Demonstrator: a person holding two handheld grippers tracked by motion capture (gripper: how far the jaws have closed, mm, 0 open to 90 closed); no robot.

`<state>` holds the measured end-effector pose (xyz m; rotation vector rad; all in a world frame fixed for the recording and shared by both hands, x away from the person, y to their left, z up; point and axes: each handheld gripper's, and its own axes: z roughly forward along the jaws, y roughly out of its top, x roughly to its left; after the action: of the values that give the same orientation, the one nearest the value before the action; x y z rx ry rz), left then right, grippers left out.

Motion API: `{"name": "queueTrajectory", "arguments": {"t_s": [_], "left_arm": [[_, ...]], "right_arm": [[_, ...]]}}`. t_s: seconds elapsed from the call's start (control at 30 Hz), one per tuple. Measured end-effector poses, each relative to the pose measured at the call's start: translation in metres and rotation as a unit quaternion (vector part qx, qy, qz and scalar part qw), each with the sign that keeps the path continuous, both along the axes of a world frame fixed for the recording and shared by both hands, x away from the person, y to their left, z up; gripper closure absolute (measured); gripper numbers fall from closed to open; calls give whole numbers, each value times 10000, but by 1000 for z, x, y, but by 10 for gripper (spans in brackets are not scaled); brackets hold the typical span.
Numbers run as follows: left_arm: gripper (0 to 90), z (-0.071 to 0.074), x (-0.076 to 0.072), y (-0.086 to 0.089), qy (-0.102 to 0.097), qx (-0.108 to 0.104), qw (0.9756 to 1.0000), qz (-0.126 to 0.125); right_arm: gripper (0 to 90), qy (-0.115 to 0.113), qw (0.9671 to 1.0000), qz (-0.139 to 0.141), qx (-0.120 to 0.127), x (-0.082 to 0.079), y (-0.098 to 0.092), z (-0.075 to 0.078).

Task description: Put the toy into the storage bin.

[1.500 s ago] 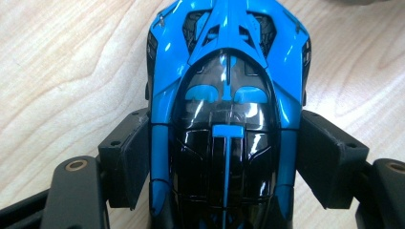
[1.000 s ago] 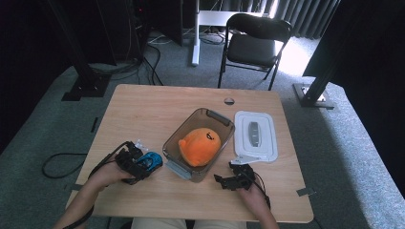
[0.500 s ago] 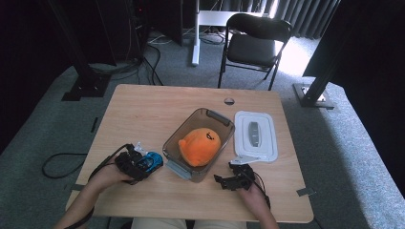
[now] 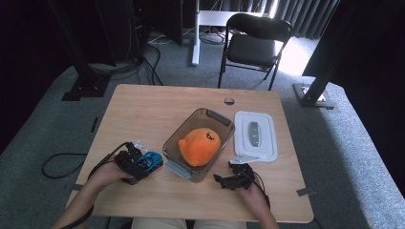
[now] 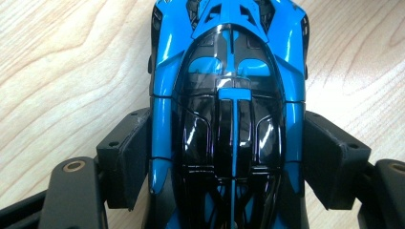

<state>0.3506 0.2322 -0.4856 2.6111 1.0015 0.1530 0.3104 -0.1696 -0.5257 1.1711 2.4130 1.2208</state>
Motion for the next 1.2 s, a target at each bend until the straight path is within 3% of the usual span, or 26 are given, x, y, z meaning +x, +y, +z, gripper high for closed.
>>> {"name": "queueTrajectory", "arguments": {"t_s": [0.03,0.17,0.4,0.57,0.8,0.9,1.2], "left_arm": [[289,5,1,3,-45,-87,9999,84],[289,13,4,7,-121,-107,9997,181],[289,32,4,8,-260,-153,9995,102],[289,58,10,12,-432,-257,9985,208],[289,85,14,15,-587,-349,9974,210],[288,104,18,12,-693,-374,9967,180],[289,136,26,1,-907,-459,9948,60]], "right_arm": [[138,-26,10000,-1,0,1,0,1],[138,-60,10000,-2,2,1,2,2],[138,-89,10000,-3,-4,3,5,3],[138,-105,9999,18,28,4,9,3],[137,-104,9999,24,-19,7,16,4],[137,-101,9999,49,-50,8,19,4],[137,-109,9999,53,-93,9,26,5]]}}
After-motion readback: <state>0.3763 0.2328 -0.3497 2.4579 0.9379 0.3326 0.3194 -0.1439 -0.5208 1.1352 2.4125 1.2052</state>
